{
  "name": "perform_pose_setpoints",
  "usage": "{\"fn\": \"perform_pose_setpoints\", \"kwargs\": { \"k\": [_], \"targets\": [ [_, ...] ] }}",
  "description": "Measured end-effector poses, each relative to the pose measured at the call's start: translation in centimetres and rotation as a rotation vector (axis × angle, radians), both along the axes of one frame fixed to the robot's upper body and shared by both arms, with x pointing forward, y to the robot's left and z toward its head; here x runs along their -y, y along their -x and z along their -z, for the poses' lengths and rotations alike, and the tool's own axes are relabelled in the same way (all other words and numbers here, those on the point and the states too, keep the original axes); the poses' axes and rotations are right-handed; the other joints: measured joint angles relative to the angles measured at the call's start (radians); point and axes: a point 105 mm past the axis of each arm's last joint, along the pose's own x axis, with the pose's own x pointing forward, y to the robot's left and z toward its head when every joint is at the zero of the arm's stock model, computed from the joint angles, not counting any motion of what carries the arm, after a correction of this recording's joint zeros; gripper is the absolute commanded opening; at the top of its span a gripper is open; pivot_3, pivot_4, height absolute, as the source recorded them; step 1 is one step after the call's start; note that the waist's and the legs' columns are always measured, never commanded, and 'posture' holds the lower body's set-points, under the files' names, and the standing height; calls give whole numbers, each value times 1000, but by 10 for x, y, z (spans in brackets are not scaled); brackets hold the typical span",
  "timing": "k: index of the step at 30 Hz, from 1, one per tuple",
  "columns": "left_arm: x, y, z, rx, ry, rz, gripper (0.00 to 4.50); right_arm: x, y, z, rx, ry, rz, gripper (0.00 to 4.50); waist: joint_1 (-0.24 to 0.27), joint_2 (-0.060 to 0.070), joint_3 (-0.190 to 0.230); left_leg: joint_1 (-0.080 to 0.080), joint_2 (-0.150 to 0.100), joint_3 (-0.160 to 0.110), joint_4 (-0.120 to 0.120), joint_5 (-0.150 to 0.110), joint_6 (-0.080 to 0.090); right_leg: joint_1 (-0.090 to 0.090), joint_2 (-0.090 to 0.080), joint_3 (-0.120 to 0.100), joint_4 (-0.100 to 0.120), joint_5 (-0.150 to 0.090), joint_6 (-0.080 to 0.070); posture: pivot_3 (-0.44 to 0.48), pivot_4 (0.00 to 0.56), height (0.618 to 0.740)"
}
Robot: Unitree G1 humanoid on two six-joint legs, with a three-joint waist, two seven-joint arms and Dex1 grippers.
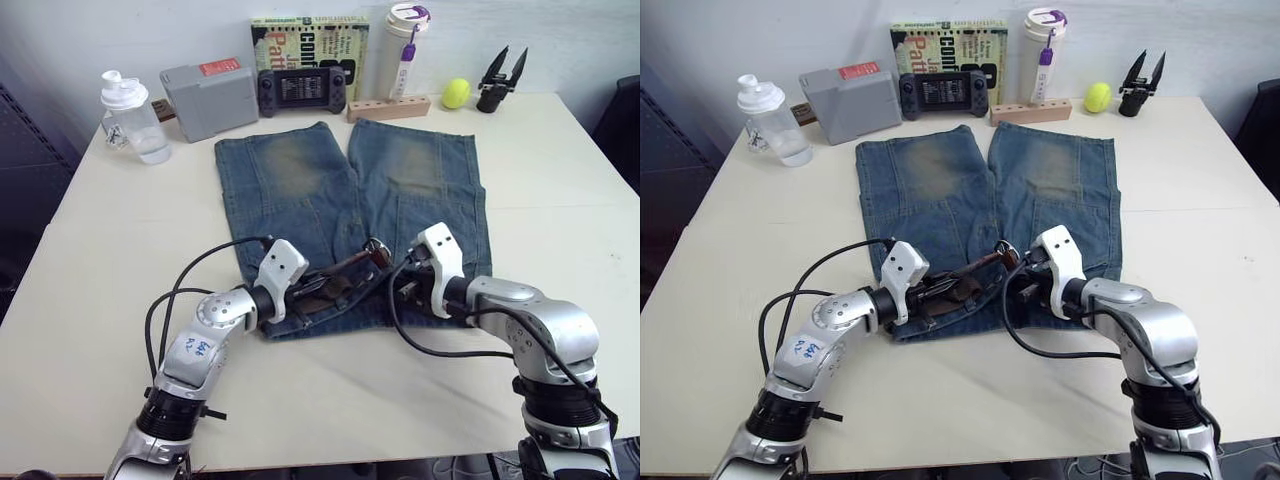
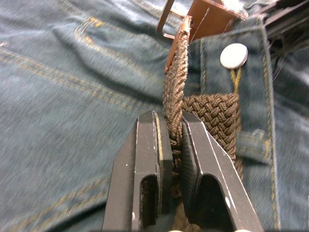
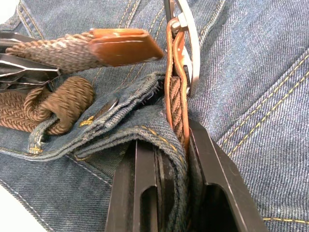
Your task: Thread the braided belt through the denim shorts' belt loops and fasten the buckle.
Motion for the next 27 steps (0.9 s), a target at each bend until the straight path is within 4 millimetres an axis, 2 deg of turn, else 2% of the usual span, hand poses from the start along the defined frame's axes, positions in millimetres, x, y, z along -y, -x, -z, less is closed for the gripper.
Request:
{"fn": "perform_pose_setpoints", "kwargs": {
  "k": [17, 27],
  "targets": [
    [7, -4, -12, 42, 12, 17, 30, 0, 1, 1, 2, 34, -23, 42, 0, 0, 0, 0, 0, 0, 0, 0, 0, 0, 0, 0, 0, 0, 0, 0, 150, 722],
    [12, -3, -12, 37, 18, 31, 30, -7, 2, -3, 14, 17, -43, 42, 0, 0, 0, 0, 0, 0, 0, 0, 0, 0, 0, 0, 0, 0, 0, 0, 150, 722]
  ]
}}
